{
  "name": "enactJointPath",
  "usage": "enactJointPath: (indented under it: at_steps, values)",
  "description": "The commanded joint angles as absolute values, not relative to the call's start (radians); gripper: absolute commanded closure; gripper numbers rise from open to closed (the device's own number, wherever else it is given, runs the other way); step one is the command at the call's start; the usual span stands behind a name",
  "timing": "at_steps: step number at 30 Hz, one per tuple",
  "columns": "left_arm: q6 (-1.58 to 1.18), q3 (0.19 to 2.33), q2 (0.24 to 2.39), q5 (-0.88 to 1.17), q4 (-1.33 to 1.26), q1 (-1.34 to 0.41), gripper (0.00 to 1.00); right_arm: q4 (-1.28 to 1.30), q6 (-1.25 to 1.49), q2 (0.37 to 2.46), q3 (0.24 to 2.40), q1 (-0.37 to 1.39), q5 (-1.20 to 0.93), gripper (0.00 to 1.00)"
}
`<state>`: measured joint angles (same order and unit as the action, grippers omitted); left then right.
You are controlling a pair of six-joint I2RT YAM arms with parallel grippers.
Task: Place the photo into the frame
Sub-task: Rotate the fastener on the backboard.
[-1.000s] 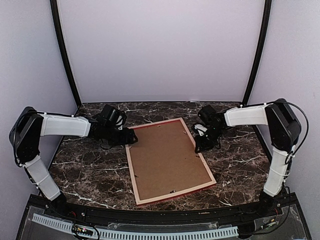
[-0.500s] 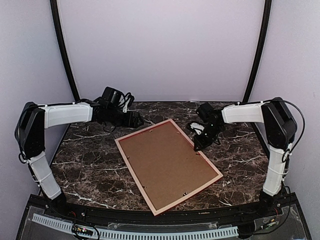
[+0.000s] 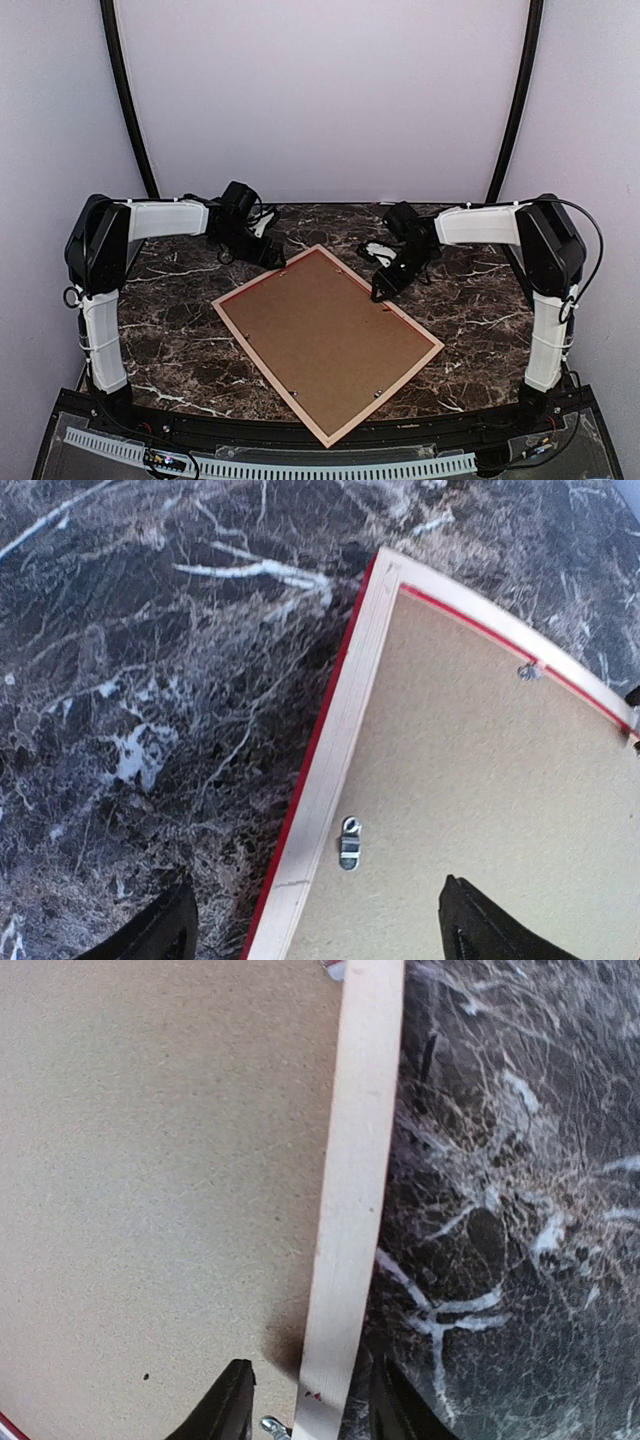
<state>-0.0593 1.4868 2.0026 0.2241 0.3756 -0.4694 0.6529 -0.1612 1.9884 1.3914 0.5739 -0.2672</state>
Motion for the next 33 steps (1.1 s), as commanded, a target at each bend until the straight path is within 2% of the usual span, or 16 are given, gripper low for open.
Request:
enactJointPath:
  at_steps: [1,9,18,23,28,33]
  values:
    - [0.025,1.523,2.028,0.237,0.48,-0.454,0.16,0.607,-0.132,1.957,1.414,0.554,-0.29,0.58]
    - [0.044,1.523,2.072,0.23,0.522,-0.45,0.42,0.571,0.008,1.849,1.334,0.537,-0.27,0.58]
    - [0.027,1.52,2.101,0.218,0.519,-0.445,0.62,0.58,0.129,1.728,1.203,0.528,-0.236,0.57]
    - [0.005,1.498,2.099,0.175,0.512,-0.441,0.84,0.581,0.192,1.696,1.152,0.523,-0.247,0.57]
    - [-0.076,1.415,2.084,0.124,0.479,-0.435,0.97,0.578,0.262,1.633,1.099,0.521,-0.205,0.48]
    - [-0.187,1.29,1.996,0.102,0.41,-0.405,1.0,0.608,0.319,1.589,1.087,0.517,-0.107,0.39]
